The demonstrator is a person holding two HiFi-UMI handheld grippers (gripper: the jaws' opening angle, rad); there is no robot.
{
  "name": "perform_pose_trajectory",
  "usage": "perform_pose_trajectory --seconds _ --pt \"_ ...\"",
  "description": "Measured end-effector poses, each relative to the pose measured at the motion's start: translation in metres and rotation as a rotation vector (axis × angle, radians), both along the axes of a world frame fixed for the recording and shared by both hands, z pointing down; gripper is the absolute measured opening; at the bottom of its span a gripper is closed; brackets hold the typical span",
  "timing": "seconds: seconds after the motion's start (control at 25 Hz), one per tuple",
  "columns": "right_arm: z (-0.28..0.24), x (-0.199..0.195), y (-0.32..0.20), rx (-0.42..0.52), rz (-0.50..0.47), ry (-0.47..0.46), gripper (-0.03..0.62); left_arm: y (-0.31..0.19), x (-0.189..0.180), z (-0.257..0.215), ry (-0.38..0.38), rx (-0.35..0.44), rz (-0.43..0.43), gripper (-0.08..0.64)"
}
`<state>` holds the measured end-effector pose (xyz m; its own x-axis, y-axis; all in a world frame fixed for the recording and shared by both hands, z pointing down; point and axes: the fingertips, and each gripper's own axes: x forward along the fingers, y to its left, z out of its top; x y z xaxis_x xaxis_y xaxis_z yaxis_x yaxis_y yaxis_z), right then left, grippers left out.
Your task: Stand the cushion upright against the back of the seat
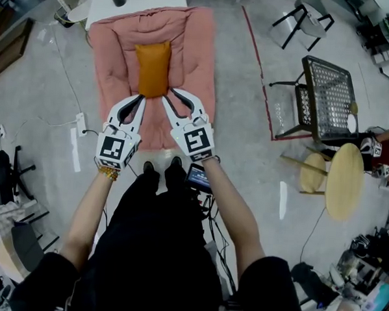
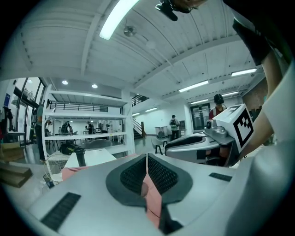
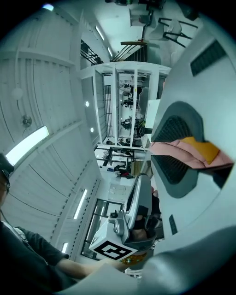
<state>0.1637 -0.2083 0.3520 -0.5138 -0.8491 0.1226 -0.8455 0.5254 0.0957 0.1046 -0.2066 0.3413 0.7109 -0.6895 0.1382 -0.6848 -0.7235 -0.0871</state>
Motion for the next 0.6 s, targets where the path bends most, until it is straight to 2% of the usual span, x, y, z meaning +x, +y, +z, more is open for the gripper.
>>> perform_pose_trajectory --seconds 0.2,0.6 --pt "-0.013 -0.019 0.022 0.024 0.039 -0.004 0.094 0.021 -0.021 -0.013 0.040 0.022 -0.004 0.020" --pt "-0.038 -0.083 0.098 0.061 0.105 -0.004 0.094 0.083 -0.097 -0.034 0.124 0.051 -0.007 0.018"
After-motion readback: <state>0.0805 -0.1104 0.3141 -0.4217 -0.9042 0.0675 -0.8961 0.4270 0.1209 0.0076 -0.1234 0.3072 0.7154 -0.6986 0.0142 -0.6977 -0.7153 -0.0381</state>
